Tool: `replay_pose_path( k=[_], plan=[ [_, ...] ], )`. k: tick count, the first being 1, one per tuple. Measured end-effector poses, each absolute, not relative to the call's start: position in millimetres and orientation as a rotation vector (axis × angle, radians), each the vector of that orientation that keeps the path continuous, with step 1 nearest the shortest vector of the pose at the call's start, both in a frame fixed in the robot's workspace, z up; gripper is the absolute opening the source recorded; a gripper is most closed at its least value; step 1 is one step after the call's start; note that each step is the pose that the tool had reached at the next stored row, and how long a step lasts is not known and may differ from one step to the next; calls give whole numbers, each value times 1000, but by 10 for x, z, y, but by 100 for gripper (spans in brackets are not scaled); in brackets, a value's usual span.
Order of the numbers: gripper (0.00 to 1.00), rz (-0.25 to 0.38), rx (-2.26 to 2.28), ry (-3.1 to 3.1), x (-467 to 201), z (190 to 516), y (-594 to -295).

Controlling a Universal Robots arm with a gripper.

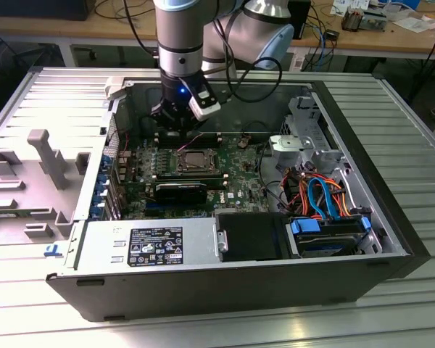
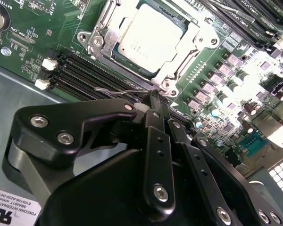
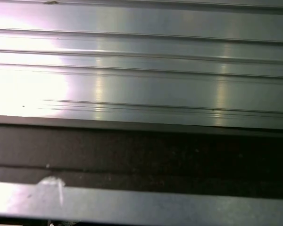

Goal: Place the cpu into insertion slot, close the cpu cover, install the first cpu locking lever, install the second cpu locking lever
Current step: 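Install the first cpu locking lever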

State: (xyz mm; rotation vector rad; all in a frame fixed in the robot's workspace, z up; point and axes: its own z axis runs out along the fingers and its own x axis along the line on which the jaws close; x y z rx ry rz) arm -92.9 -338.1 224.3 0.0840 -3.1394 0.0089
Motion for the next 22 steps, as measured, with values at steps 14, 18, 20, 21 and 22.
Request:
replay_pose_path(
  k=[14, 18, 20, 21, 22],
  plan=[
    [11, 9, 109, -3139, -884, 2206, -3381],
    [11, 9, 127, -3138, -884, 2186, -3381],
    [11, 10, 131, -3138, -882, 2168, -3381],
    [11, 10, 134, -3138, -881, 2159, -3381],
    [11, 11, 137, -3138, -879, 2149, -3381]
  ],
)
